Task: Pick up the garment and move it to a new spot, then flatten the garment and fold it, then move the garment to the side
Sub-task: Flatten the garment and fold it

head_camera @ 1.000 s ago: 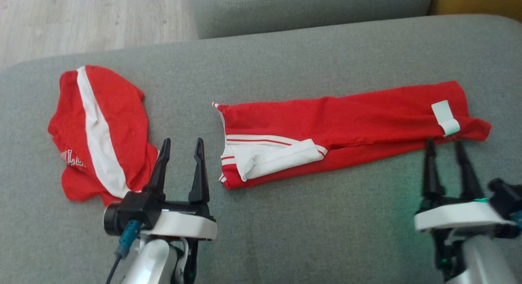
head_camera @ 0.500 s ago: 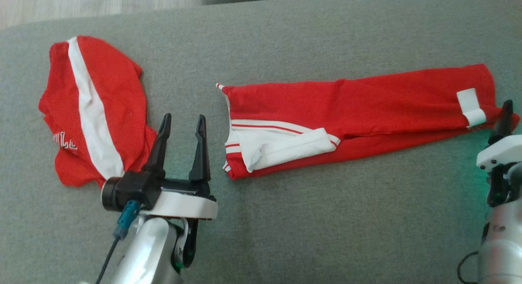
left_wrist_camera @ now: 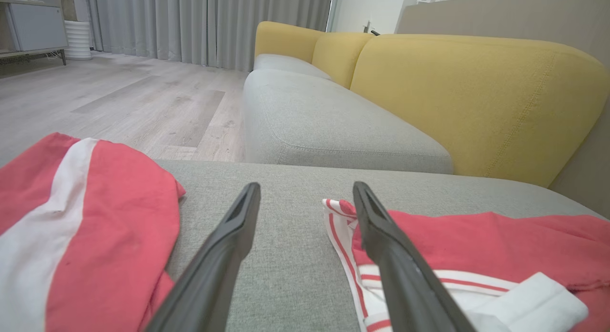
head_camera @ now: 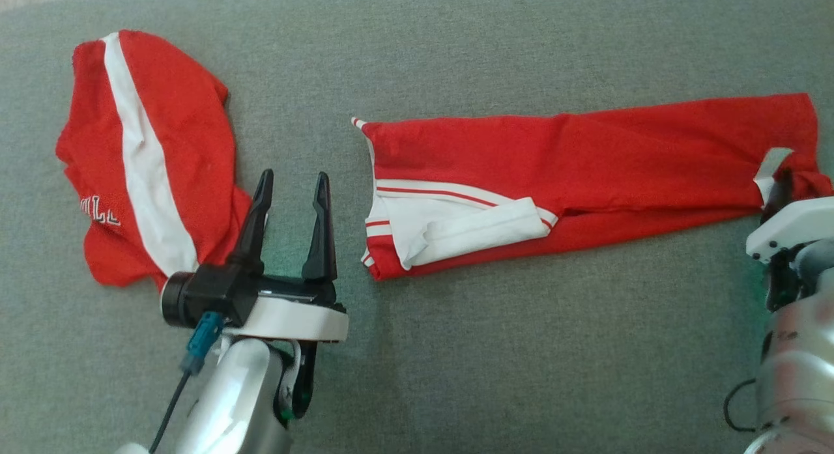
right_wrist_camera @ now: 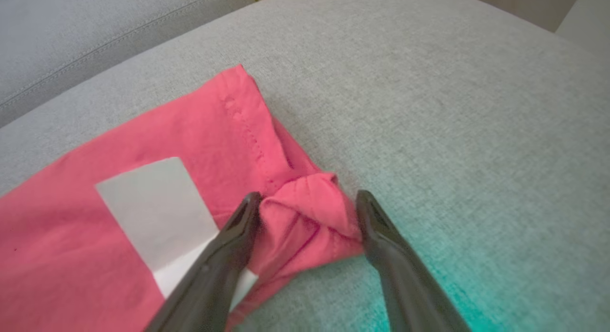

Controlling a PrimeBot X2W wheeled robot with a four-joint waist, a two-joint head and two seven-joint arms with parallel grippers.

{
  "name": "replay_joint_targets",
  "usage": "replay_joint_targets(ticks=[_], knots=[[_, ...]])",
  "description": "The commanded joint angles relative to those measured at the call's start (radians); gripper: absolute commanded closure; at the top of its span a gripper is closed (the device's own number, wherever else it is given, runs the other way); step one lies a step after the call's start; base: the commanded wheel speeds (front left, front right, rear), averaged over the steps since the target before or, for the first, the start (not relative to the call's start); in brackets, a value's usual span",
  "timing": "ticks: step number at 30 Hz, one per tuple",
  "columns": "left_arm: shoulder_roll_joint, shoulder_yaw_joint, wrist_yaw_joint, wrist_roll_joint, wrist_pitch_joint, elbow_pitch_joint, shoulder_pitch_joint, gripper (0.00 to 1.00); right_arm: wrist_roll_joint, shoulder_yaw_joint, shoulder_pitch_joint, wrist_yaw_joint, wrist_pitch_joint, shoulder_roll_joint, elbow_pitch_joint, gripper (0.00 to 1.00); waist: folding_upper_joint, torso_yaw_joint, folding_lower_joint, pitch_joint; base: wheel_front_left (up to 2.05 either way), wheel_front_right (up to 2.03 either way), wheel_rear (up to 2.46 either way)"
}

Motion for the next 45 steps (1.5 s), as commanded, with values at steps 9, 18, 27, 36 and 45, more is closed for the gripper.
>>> replay_joint_targets(ticks=[9, 18, 27, 36, 45], knots=[[0.001, 0.051, 0.006, 0.009, -0.009, -0.029, -0.039, 0.00, -0.038, -0.011, -0.060, -0.001, -0.014, -0.006, 0.045, 1.00, 0.0000, -0.011, -0.0001, 0.001, 0.00, 0.00, 0.00], [0.001, 0.061, 0.007, 0.003, -0.009, -0.025, -0.025, 0.00, -0.079, -0.058, -0.017, -0.001, -0.019, -0.058, -0.079, 1.00, 0.0000, -0.025, -0.0001, -0.040, 0.00, 0.00, 0.00], [0.001, 0.060, 0.011, -0.014, -0.009, -0.023, -0.004, 0.00, -0.017, -0.022, 0.040, -0.001, -0.024, -0.077, -0.190, 1.00, 0.0000, -0.032, -0.0001, -0.112, 0.00, 0.00, 0.00], [0.001, 0.054, 0.013, -0.019, -0.009, -0.011, 0.023, 0.00, 0.222, 0.307, 0.113, -0.001, -0.069, -0.020, -0.332, 1.00, 0.0000, -0.008, -0.0001, -0.187, 0.00, 0.00, 0.00], [0.000, 0.045, 0.010, -0.022, -0.009, 0.002, 0.050, 0.00, 0.487, 0.678, 0.241, -0.001, -0.028, -0.007, -0.529, 1.00, 0.0000, 0.047, -0.0001, -0.253, 0.00, 0.00, 0.00]])
